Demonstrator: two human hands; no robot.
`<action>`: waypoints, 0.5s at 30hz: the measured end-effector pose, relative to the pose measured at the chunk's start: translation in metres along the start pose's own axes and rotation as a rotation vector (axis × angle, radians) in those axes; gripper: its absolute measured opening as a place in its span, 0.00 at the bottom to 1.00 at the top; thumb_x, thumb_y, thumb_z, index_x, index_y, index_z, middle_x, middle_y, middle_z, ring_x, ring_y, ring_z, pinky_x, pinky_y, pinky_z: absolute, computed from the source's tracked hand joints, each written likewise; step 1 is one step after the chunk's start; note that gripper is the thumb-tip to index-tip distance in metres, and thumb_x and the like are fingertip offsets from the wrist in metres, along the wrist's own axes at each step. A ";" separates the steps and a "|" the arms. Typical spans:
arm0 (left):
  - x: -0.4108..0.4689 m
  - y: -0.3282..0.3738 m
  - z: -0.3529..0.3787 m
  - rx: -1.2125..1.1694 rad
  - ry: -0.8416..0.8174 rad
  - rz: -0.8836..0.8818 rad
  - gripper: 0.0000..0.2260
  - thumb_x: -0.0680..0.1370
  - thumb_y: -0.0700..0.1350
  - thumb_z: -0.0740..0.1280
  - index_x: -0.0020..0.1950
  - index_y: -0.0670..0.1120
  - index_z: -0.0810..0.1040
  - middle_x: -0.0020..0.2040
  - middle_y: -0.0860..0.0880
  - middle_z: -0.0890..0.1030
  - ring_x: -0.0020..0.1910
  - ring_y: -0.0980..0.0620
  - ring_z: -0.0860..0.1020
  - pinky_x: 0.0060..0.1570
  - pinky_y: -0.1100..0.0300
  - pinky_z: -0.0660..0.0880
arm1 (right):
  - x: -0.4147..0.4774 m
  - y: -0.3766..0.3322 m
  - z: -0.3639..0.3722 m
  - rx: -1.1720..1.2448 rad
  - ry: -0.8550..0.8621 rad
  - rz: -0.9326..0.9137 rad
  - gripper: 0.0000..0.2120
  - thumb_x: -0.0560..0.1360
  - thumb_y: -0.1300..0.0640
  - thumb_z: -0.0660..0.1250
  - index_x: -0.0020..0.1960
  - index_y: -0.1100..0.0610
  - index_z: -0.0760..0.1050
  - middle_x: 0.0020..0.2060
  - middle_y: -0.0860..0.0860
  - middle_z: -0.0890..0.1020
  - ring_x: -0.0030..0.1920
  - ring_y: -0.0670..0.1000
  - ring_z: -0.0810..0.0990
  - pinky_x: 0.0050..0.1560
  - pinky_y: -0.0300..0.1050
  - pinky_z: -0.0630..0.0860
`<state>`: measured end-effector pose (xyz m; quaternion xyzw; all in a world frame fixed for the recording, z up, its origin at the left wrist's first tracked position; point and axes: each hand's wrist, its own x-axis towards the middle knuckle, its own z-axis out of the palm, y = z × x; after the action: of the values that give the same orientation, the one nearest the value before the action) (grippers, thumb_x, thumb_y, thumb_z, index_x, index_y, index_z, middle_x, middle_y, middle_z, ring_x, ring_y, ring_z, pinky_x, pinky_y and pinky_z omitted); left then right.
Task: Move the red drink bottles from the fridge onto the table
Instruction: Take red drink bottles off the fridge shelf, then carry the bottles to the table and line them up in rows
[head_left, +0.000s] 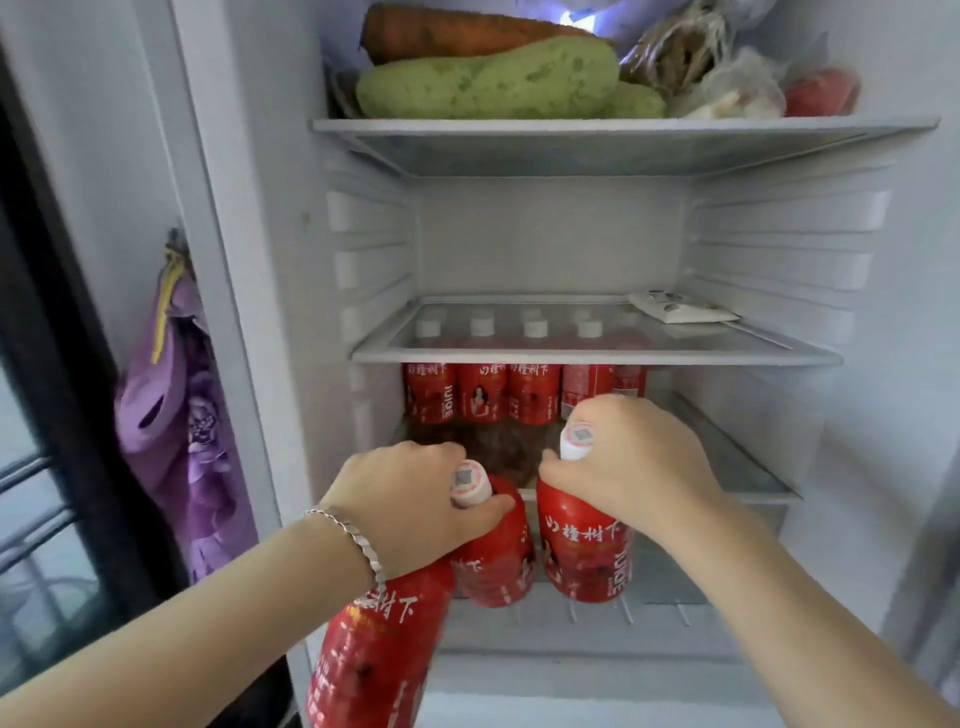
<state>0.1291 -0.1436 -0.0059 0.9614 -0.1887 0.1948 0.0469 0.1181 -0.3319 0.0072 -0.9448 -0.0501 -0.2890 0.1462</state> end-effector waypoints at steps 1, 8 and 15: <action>-0.015 -0.003 0.001 0.018 0.005 -0.038 0.23 0.67 0.73 0.52 0.40 0.54 0.68 0.39 0.55 0.78 0.41 0.51 0.78 0.36 0.60 0.68 | -0.003 -0.007 0.001 0.011 -0.046 -0.053 0.12 0.66 0.45 0.67 0.32 0.54 0.73 0.28 0.47 0.76 0.30 0.45 0.74 0.27 0.39 0.67; -0.149 -0.016 -0.004 0.144 0.033 -0.438 0.23 0.67 0.73 0.50 0.39 0.54 0.64 0.30 0.55 0.68 0.36 0.52 0.76 0.34 0.61 0.65 | -0.048 -0.067 0.038 0.130 -0.293 -0.432 0.12 0.69 0.42 0.65 0.37 0.50 0.70 0.39 0.46 0.76 0.40 0.52 0.76 0.36 0.41 0.65; -0.306 0.009 -0.019 0.243 -0.043 -0.790 0.22 0.69 0.72 0.52 0.39 0.53 0.62 0.30 0.54 0.72 0.36 0.49 0.78 0.33 0.60 0.64 | -0.147 -0.151 0.056 0.251 -0.450 -0.776 0.09 0.69 0.43 0.64 0.41 0.48 0.72 0.39 0.47 0.72 0.46 0.54 0.77 0.39 0.43 0.66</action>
<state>-0.1423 -0.0432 -0.1088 0.9622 0.2184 0.1625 0.0004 -0.0010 -0.1724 -0.0828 -0.8705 -0.4649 -0.1018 0.1258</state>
